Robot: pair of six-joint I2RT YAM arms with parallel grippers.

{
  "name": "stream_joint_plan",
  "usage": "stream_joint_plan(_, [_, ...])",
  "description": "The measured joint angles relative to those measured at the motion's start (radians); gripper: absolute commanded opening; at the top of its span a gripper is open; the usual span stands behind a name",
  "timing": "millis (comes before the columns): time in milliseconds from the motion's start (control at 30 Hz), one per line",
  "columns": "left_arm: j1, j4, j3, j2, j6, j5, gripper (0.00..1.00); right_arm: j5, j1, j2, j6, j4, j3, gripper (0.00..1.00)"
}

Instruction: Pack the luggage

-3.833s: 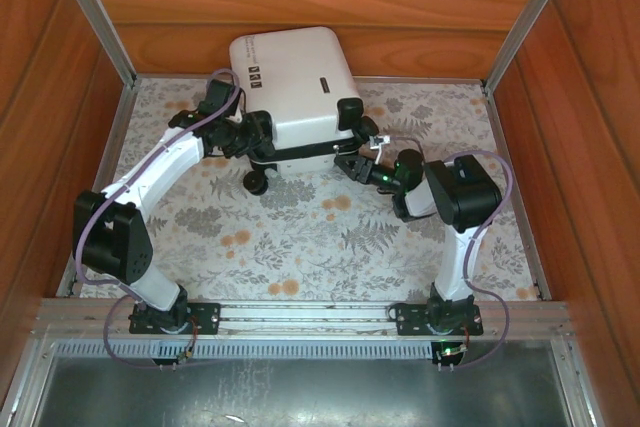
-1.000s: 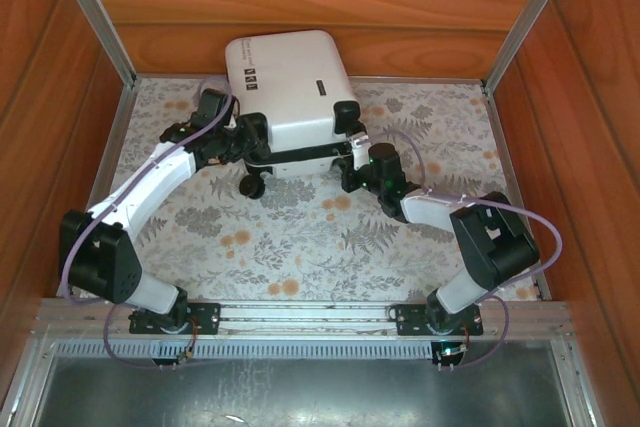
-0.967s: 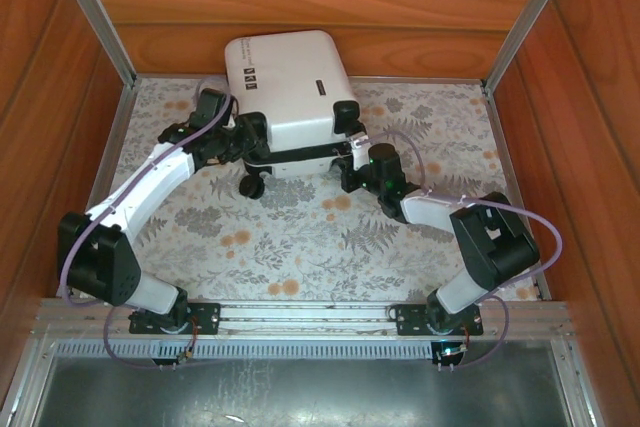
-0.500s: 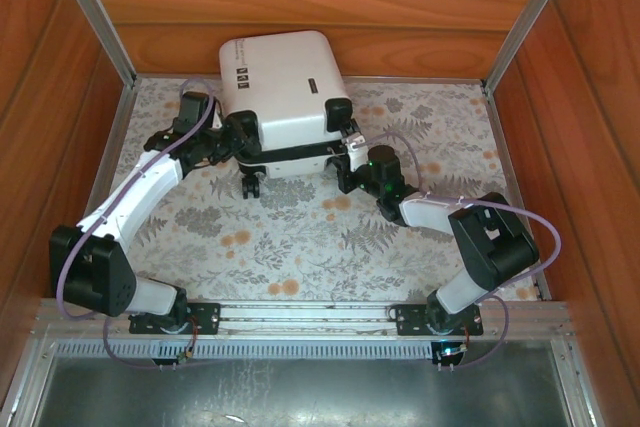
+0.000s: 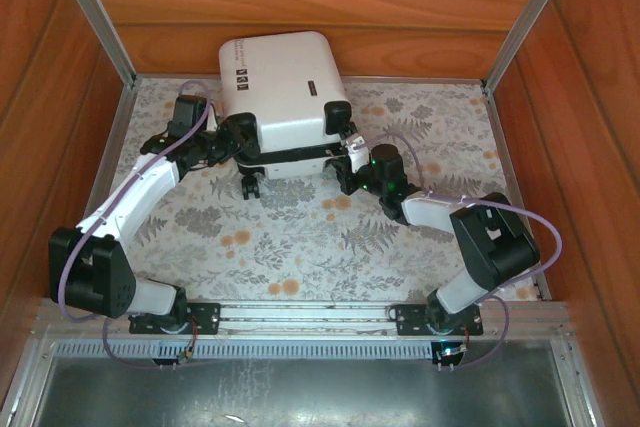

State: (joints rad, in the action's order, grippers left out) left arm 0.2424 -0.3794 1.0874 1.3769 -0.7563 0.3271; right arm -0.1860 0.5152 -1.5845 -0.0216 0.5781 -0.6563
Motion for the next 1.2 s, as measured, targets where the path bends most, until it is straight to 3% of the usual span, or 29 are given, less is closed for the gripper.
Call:
stream_joint_plan(200, [-0.047, -0.019, -0.01, -0.018, 0.002, 0.068, 0.0, -0.07, -0.015, 0.0, 0.001, 0.053, 0.025, 0.0])
stream_joint_plan(300, [-0.121, -0.035, -0.022, -0.038, 0.042, 0.062, 0.0, -0.089, -0.111, 0.006, 0.077, 0.038, 0.045, 0.0])
stream_joint_plan(367, [-0.15, -0.045, -0.023, -0.042, 0.08, 0.076, 0.0, -0.107, -0.124, 0.008, 0.106, 0.035, 0.044, 0.0])
stream_joint_plan(567, [-0.195, -0.05, -0.023, -0.043, 0.145, 0.061, 0.0, 0.012, -0.211, 0.014, 0.163, -0.007, 0.062, 0.0])
stream_joint_plan(700, [-0.22, -0.055, -0.023, -0.046, 0.167, 0.06, 0.0, 0.036, -0.216, 0.014, 0.171, -0.024, 0.063, 0.01])
stream_joint_plan(733, [-0.231, -0.058, -0.021, -0.046, 0.18, 0.061, 0.1, 0.035, -0.216, 0.014, 0.174, -0.027, 0.062, 0.08])
stream_joint_plan(767, [-0.239, -0.062, -0.019, -0.046, 0.188, 0.062, 0.25, 0.034, -0.216, 0.014, 0.174, -0.035, 0.06, 0.22])
stream_joint_plan(800, [-0.248, -0.069, -0.015, -0.046, 0.202, 0.061, 0.47, 0.023, -0.216, 0.014, 0.177, -0.044, 0.054, 0.39])
stream_joint_plan(867, [-0.258, -0.085, -0.007, -0.046, 0.21, 0.05, 0.67, -0.006, -0.216, 0.009, 0.172, -0.048, 0.042, 0.48])
stream_joint_plan(933, [-0.264, -0.085, 0.022, -0.053, 0.205, 0.015, 1.0, -0.045, -0.216, 0.002, 0.164, -0.048, 0.027, 0.53])
stream_joint_plan(1067, [-0.208, -0.132, 0.088, -0.137, 0.246, -0.142, 1.0, -0.097, -0.215, -0.006, 0.156, -0.047, 0.011, 0.56])
stream_joint_plan(1200, [-0.036, -0.241, 0.221, -0.21, 0.312, -0.331, 1.0, -0.1, -0.215, -0.006, 0.147, -0.087, -0.011, 0.59])
